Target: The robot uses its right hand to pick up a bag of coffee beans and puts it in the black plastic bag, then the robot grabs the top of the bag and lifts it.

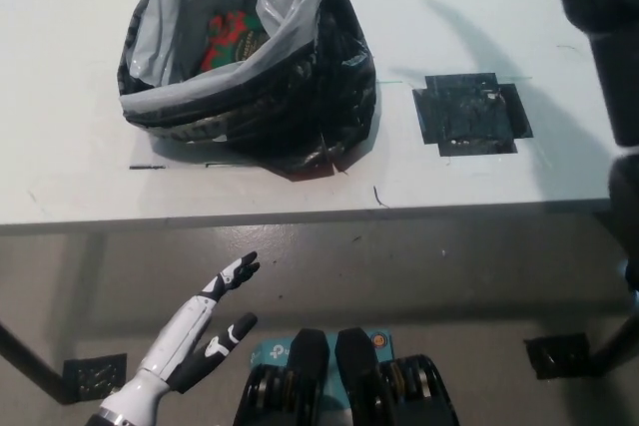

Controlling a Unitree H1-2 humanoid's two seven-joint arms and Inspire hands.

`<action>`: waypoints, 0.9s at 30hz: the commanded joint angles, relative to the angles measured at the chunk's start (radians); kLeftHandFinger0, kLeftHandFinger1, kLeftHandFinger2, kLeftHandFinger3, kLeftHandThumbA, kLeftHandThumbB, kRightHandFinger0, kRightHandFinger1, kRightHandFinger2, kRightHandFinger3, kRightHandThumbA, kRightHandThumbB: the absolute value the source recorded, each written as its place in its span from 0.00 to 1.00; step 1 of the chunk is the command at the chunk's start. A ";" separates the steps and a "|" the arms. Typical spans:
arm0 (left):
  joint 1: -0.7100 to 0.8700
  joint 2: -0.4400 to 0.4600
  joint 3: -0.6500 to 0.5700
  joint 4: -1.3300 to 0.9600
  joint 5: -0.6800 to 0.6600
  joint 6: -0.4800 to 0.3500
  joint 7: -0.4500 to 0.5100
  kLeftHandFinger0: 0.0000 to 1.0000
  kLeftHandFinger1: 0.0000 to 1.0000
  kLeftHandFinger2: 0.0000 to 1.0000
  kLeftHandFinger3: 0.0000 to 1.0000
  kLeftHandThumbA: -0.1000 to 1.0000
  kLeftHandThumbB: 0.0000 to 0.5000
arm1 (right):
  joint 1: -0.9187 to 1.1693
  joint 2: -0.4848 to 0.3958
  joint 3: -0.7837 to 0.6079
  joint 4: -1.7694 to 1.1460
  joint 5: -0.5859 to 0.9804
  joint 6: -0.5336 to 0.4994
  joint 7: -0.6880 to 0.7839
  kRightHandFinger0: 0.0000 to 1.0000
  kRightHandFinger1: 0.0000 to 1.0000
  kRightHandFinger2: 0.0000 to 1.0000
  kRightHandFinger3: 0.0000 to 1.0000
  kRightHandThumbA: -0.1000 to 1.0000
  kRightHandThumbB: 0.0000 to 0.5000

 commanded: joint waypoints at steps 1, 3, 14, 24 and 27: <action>-0.040 0.011 0.038 -0.002 -0.016 -0.009 0.022 1.00 1.00 1.00 1.00 0.99 0.44 | 0.162 -0.280 -0.074 -0.784 0.038 0.049 0.011 1.00 1.00 1.00 1.00 1.00 0.99; -0.058 0.011 0.049 0.003 -0.023 0.005 0.026 1.00 1.00 1.00 1.00 1.00 0.50 | 0.255 -0.349 -0.110 -0.955 0.019 0.049 0.033 1.00 1.00 1.00 1.00 1.00 0.95; -0.147 0.012 0.082 0.073 -0.074 -0.020 0.033 1.00 1.00 1.00 1.00 1.00 0.47 | 0.775 -0.463 -0.383 -1.495 0.303 0.030 -0.062 1.00 1.00 1.00 1.00 1.00 0.84; -0.152 0.002 0.090 0.076 -0.087 -0.022 0.039 1.00 1.00 1.00 1.00 1.00 0.45 | 1.178 -0.207 -0.225 -1.499 0.157 -0.368 -0.070 1.00 1.00 1.00 1.00 1.00 0.75; -0.133 0.002 0.091 0.069 -0.091 -0.021 0.037 1.00 1.00 1.00 1.00 1.00 0.46 | 1.313 -0.094 -0.157 -1.499 0.054 -0.405 -0.047 1.00 1.00 1.00 1.00 1.00 0.73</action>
